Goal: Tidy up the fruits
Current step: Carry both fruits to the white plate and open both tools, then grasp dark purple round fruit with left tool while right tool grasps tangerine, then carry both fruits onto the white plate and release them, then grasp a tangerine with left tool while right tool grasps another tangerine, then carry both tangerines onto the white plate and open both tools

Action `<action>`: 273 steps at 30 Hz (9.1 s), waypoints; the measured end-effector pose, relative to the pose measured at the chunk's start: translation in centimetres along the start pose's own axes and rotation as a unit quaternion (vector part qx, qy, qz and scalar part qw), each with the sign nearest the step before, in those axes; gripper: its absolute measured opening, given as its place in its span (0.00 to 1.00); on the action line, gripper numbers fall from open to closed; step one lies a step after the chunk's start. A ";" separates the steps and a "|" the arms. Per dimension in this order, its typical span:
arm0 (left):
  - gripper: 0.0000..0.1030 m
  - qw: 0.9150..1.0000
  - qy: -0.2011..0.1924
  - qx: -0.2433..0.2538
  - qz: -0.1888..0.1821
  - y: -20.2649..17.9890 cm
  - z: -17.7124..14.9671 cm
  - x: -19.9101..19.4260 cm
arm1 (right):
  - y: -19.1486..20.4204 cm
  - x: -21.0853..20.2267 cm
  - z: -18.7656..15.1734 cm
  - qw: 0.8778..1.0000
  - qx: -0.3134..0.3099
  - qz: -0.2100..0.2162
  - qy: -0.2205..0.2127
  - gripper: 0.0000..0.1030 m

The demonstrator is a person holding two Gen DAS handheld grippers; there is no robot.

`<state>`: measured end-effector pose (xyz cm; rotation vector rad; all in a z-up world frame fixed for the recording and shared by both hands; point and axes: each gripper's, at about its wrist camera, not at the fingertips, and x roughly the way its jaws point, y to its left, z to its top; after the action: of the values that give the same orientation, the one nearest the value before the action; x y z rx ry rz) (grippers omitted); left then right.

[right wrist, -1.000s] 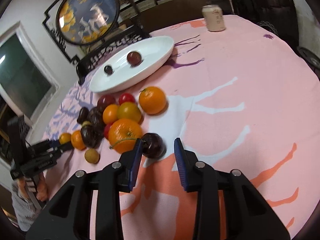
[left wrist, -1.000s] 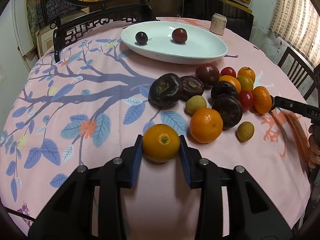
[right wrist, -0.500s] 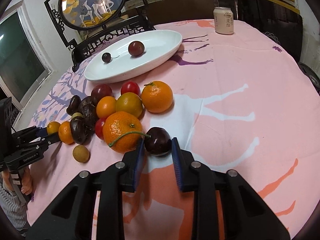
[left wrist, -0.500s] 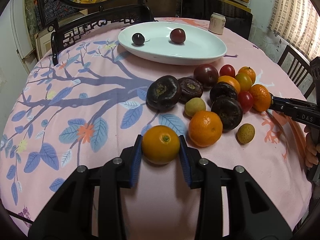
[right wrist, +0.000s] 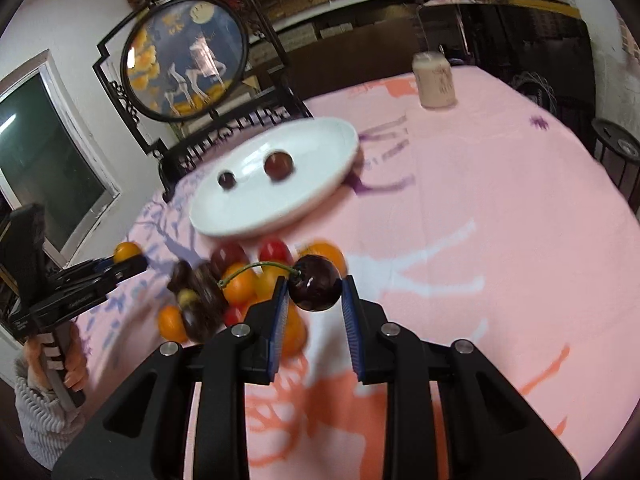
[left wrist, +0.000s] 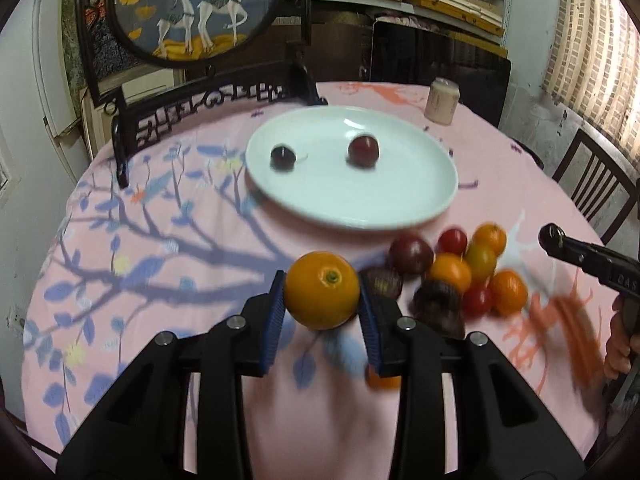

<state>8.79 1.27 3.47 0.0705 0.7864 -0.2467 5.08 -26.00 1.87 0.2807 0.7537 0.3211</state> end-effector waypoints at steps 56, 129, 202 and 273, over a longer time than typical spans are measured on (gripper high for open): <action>0.82 0.995 0.009 -0.034 0.096 2.6 -2.9 2.5 | 2.1 -0.2 -0.3 0.997 -0.045 0.008 -0.070 0.99; 0.39 0.996 -0.046 -0.029 0.071 2.0 -1.1 -1.9 | 1.8 -0.8 0.2 0.998 -0.026 0.012 -0.050 0.43; 0.84 0.999 0.016 -0.022 0.046 -1.0 -6.4 -0.3 | -0.1 1.4 1.2 0.998 0.029 -0.009 -0.052 0.63; 0.38 0.995 -0.019 -0.059 0.080 0.9 6.8 6.6 | 2.5 5.4 8.2 0.997 -0.016 -0.040 -0.065 0.39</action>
<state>18.24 -0.18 3.55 0.0169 0.7510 -0.0488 14.09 -22.77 5.08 0.2377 0.6294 0.2368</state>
